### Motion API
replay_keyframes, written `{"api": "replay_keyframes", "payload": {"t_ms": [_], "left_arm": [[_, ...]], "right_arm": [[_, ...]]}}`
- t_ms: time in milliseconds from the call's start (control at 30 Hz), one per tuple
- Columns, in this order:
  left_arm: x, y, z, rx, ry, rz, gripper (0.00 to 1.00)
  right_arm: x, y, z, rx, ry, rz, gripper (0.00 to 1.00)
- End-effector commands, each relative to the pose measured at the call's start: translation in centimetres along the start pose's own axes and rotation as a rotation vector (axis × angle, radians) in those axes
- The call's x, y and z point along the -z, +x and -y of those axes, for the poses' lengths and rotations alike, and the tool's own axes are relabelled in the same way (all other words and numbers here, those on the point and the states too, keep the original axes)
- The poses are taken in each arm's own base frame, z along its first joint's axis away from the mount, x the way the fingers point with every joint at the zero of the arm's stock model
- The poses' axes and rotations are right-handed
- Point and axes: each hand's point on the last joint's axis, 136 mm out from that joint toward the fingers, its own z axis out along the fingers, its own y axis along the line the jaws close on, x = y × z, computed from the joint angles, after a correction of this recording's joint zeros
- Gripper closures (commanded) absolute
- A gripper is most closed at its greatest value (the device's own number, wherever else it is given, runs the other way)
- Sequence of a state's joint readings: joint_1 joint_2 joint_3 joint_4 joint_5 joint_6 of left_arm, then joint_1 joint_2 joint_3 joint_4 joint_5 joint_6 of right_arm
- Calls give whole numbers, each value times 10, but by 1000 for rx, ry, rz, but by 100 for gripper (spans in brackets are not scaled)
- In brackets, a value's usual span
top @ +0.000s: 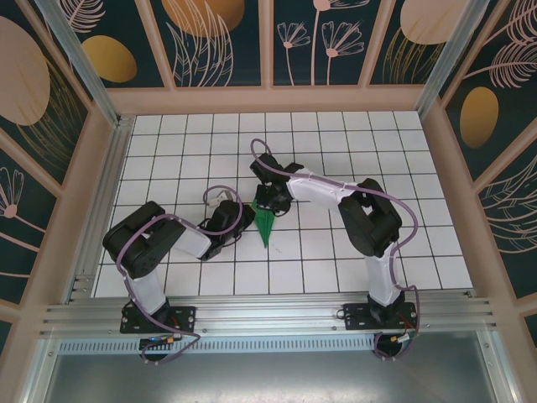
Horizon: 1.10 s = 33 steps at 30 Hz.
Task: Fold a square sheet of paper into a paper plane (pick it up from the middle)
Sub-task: Move the paper plane to the center of the table.
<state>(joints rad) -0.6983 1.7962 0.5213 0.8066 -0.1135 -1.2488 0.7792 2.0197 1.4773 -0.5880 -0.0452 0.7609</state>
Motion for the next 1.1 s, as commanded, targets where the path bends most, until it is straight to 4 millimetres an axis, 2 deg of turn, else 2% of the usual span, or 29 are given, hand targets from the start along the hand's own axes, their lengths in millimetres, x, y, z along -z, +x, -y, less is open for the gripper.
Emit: {"api": "replay_keyframes", "payload": {"t_ms": [0, 300, 433, 567, 667, 767, 867, 967, 1067], "left_arm": [[0, -1, -9, 18, -28, 11, 93], [0, 0, -14, 34, -33, 11, 93], [2, -1, -13, 32, -32, 17, 91], [6, -6, -1, 11, -11, 24, 84], [15, -18, 17, 4, 25, 39, 71], [26, -37, 26, -4, 39, 62, 62], [35, -58, 32, -37, 26, 83, 51], [45, -82, 30, -91, -37, 130, 44], [55, -101, 23, -118, -96, 175, 35]], "right_arm": [[-7, 5, 1, 16, 38, -28, 78], [-15, 11, 3, 30, 87, -43, 80], [-14, 10, 3, 34, 103, -37, 88], [-3, 2, 4, 34, 121, 1, 97], [12, -6, 6, 50, 137, 37, 100], [34, -20, 14, 69, 154, 91, 100], [55, -44, 30, 70, 175, 150, 100], [62, -70, 52, 62, 184, 178, 100], [56, -95, 74, 50, 183, 180, 100]]}}
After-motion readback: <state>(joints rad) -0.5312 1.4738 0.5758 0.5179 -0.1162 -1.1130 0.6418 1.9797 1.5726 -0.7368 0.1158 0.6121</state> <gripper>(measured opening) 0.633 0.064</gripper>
